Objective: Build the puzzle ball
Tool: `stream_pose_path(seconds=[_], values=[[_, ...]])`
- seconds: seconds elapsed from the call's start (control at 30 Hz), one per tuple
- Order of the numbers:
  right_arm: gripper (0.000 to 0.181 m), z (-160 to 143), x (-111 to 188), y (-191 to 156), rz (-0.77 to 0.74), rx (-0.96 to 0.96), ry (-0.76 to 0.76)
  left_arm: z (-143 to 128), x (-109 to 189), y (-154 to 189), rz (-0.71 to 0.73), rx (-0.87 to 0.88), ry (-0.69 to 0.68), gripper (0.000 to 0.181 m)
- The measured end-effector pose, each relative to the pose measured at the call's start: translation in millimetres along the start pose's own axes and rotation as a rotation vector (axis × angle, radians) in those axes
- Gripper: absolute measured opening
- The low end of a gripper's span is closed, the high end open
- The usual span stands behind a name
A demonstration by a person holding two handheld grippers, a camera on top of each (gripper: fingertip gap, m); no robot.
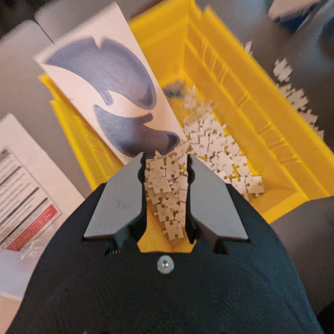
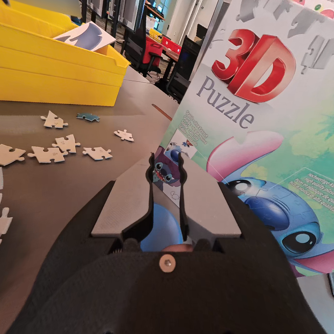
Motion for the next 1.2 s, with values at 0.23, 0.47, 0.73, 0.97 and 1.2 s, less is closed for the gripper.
stream_pose_path(seconds=[0.23,0.47,0.73,0.97,1.2], values=[[0.022,-1,0,0,0.012,-0.01,0.004,-6,-50,-6,0.04,0.011,-0.243,0.075],[0.022,3,3,0,0.027,-0.025,0.028,-36,-64,-23,0.035,0.003,-0.681,0.069],[0.022,9,7,-2,0.021,-0.007,0.05,-18,-31,5,-0.313,0.221,-0.717,0.079],[0.021,12,9,-1,0.007,0.006,0.053,2,-22,-5,-0.286,0.24,-0.551,0.077],[0.021,6,6,1,-0.004,-0.001,0.033,-40,-23,1,-0.196,0.105,-0.701,0.07]])
Point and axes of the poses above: each gripper's, where its closed fingertips meet, x back along the fingers, z out of its top, y = z × x across the jaws, the point moved 5 cm from there along x, back along the fingers, and after that the axes turned 12 degrees about x, right-handed, at the moved point
